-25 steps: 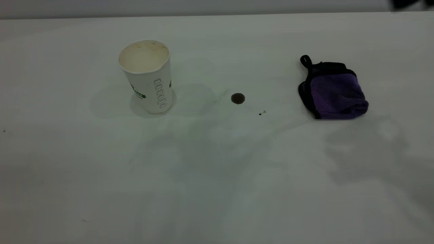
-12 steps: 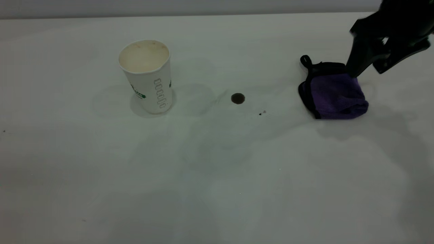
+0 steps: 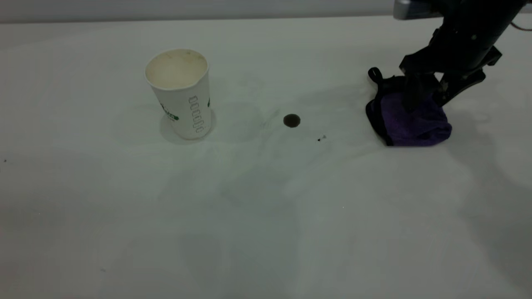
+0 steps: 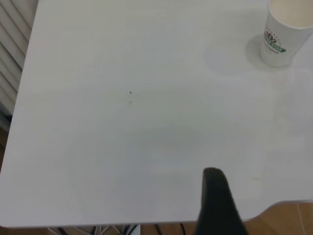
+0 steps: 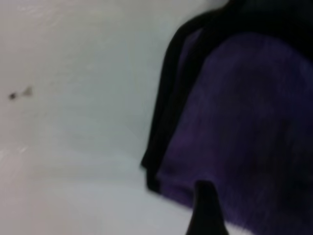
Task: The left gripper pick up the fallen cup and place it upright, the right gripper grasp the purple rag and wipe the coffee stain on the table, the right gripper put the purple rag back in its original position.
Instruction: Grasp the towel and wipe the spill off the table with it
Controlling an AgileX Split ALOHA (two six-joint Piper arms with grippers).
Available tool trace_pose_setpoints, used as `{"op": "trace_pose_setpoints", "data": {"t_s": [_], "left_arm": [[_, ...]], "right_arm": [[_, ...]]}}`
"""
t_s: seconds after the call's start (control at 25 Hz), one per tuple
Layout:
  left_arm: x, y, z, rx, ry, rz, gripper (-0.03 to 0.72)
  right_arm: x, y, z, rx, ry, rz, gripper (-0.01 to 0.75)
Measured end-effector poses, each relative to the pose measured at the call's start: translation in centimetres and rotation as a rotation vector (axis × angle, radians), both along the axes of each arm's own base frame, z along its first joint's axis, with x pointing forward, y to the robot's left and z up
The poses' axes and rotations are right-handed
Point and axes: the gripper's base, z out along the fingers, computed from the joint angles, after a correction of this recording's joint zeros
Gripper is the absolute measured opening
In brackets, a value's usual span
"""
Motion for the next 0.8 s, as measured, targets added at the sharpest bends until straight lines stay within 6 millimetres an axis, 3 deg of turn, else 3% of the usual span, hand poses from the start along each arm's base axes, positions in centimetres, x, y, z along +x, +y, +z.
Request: {"op": "trace_pose_setpoints", "data": {"t_s": [0.28, 0.4, 0.48, 0.64, 0.72, 0.8], "left_arm": [[0.0, 0.0, 0.0, 0.000, 0.000, 0.000, 0.525], [0.0, 0.0, 0.0, 0.000, 0.000, 0.000, 0.525], [0.0, 0.0, 0.0, 0.000, 0.000, 0.000, 0.525], [0.0, 0.0, 0.0, 0.000, 0.000, 0.000, 0.525], [0.0, 0.0, 0.0, 0.000, 0.000, 0.000, 0.525], [0.0, 0.0, 0.0, 0.000, 0.000, 0.000, 0.525]], "right_arm": [[1.3, -0.1, -3.1, -0.035, -0.008, 0.028, 0.592], [1.6, -0.1, -3.8, -0.041, -0.003, 0.035, 0.558], [1.6, -0.1, -3.9, -0.047, -0.004, 0.043, 0.468], [1.7, 0.9, -4.0, -0.057, -0.033, 0.085, 0.123], [1.7, 2.4, -3.9, -0.053, -0.066, 0.114, 0.068], [1.6, 4.1, -3.9, -0.050, -0.104, 0.154, 0.062]]}}
